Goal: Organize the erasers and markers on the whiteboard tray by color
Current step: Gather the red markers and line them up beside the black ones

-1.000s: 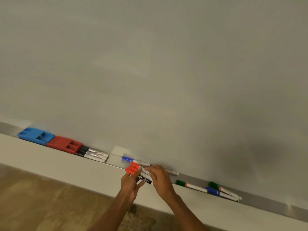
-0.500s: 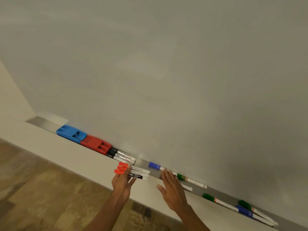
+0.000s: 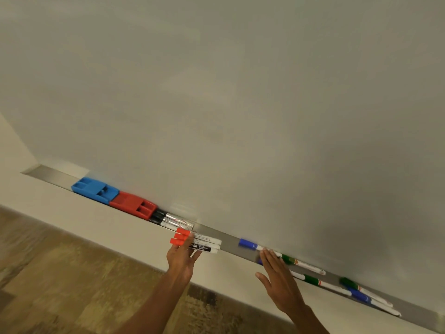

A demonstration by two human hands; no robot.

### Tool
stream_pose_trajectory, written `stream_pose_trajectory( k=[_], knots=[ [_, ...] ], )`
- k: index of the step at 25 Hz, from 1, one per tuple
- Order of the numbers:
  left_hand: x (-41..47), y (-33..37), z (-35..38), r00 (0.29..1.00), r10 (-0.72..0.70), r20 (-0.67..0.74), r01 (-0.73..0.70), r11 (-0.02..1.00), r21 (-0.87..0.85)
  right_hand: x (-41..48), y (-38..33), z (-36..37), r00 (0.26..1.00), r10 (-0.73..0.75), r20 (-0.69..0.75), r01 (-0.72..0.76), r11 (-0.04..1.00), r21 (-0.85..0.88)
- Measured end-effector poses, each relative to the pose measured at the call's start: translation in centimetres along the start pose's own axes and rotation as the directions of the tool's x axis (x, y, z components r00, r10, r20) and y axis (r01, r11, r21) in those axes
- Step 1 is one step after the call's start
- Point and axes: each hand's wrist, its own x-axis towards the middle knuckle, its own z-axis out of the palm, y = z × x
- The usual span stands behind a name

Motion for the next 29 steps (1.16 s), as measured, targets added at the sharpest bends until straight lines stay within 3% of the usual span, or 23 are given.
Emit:
stream_pose_trajectory(
  k=[2,4,7,10,12,15,20,22,24,25,26,28,29],
  knots=[
    [-0.2,-0.3,0.3,1.000,-0.012,0.014,0.012,1.000,0.001,0.3,-1.2,-0.6,0.994,0.010,-0.112,0.006,0.989,0.145],
    [-0.2,-0.7,0.7,0.999,-0.024,0.026,0.023,1.000,0.009,1.0,-4.2,-2.2,0.982,0.127,-0.136,-0.050,0.883,0.466],
    [-0.5,-1.1,1.4,0.998,-0.038,0.048,0.038,0.999,0.007,2.8,-9.3,-4.3,0.952,0.300,0.061,-0.197,0.449,0.871],
    [-0.9,-1.4,2.2,0.997,-0.042,0.059,0.041,0.999,0.023,4.3,-12.6,-3.9,0.898,0.342,0.276,-0.291,-0.009,0.957],
    [-1.1,-1.5,2.6,0.995,-0.044,0.084,0.043,0.999,0.020,4.5,-13.5,-3.7,0.877,0.375,0.299,-0.260,-0.152,0.954],
    [-1.0,-1.8,2.3,0.994,-0.055,0.097,0.053,0.998,0.022,4.6,-13.8,-3.7,0.841,0.441,0.312,-0.220,-0.249,0.943],
    [-0.5,-2.0,1.9,0.994,-0.049,0.102,0.039,0.994,0.101,4.5,-13.4,-3.1,0.813,0.473,0.340,-0.247,-0.247,0.937],
    [-0.4,-1.5,2.2,0.996,0.022,0.089,-0.034,0.989,0.143,4.5,-13.1,-3.1,0.807,0.481,0.342,-0.236,-0.268,0.934],
    [-0.4,-0.7,2.6,0.978,0.192,0.077,-0.204,0.952,0.226,4.7,-12.7,-3.1,0.795,0.501,0.341,-0.218,-0.289,0.932],
    [-0.4,-0.4,2.6,0.942,0.318,0.106,-0.335,0.884,0.327,4.8,-12.3,-3.0,0.789,0.512,0.340,-0.213,-0.291,0.933],
    [-0.4,-0.1,2.5,0.881,0.439,0.175,-0.467,0.751,0.466,5.0,-12.0,-2.9,0.784,0.521,0.337,-0.211,-0.287,0.935],
    [0.0,0.1,2.1,0.732,0.569,0.376,-0.630,0.354,0.691,5.6,-11.6,-2.7,0.771,0.546,0.327,-0.211,-0.265,0.941],
    [0.4,0.1,2.0,0.664,0.564,0.490,-0.666,0.149,0.731,5.9,-11.6,-2.7,0.763,0.560,0.321,-0.213,-0.251,0.944]
  ],
)
